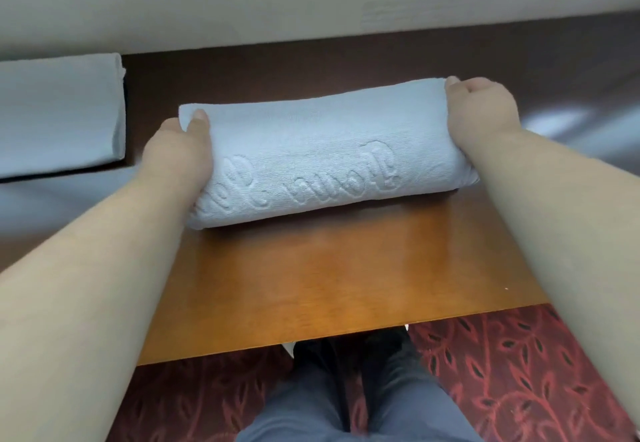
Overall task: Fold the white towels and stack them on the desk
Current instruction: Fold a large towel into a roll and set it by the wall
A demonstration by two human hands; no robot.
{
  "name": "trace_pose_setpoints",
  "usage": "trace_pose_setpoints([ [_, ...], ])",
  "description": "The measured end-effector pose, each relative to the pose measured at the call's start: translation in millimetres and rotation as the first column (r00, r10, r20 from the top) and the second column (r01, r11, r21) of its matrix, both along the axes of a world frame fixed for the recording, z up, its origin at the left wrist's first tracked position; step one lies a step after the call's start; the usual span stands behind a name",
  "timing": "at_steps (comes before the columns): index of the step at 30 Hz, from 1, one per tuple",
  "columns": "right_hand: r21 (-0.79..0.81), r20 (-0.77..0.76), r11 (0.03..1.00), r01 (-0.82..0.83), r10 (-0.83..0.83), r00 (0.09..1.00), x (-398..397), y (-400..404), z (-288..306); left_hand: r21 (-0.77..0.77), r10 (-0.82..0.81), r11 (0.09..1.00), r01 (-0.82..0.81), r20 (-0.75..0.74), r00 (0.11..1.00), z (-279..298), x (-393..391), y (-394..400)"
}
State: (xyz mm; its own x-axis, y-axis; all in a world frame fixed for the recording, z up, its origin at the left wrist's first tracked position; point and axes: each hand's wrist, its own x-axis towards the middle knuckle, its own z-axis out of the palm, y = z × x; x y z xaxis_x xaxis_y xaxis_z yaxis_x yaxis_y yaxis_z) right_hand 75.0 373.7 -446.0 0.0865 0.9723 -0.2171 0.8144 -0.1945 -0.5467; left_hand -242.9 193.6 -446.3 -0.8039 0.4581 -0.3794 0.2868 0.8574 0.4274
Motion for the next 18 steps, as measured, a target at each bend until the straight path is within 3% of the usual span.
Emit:
trace_pose_setpoints([
  [2, 0.076, 0.022, 0.996, -0.037, 0.036, 0.999, 1, -2, 1, 0.109, -0.062, 0.991, 0.077, -0.137, 0.989, 11, 8, -1],
  [4, 0.190, -0.048, 0.981, -0.044, 0.055, 0.997, -1, -4, 7, 0.205, -0.142, 0.949, 0.239, -0.397, 0.907, 26, 24, -4],
  [5, 0.239, -0.120, 0.970, -0.035, 0.066, 0.991, -3, -10, 11, 0.239, -0.208, 0.897, 0.371, -0.513, 0.833, 33, 38, -4],
  [7, 0.408, -0.147, 0.908, -0.090, 0.162, 0.976, -5, -32, 20, 0.196, -0.455, 0.701, 0.686, -0.617, 0.642, 39, 77, -2],
  [9, 0.577, -0.012, 0.757, -0.307, 0.383, 0.924, -13, -59, 23, -0.004, -0.700, 0.558, 0.830, -0.540, 0.468, 32, 108, -1],
  [11, 0.472, 0.204, 0.640, -0.607, 0.590, 0.781, -21, -76, 19, -0.190, -0.797, 0.551, 0.812, -0.407, 0.445, 20, 116, 2],
  [13, 0.192, 0.365, 0.650, -0.735, 0.648, 0.668, -21, -75, 10, -0.242, -0.807, 0.557, 0.795, -0.386, 0.447, 10, 110, 6],
  [15, 0.067, 0.393, 0.686, -0.724, 0.649, 0.651, -14, -61, 5, -0.246, -0.817, 0.544, 0.802, -0.375, 0.438, 8, 104, 10],
  [18, 0.000, 0.327, 0.760, -0.650, 0.614, 0.718, 1, -39, 3, -0.270, -0.817, 0.563, 0.781, -0.330, 0.474, 8, 92, 11],
])
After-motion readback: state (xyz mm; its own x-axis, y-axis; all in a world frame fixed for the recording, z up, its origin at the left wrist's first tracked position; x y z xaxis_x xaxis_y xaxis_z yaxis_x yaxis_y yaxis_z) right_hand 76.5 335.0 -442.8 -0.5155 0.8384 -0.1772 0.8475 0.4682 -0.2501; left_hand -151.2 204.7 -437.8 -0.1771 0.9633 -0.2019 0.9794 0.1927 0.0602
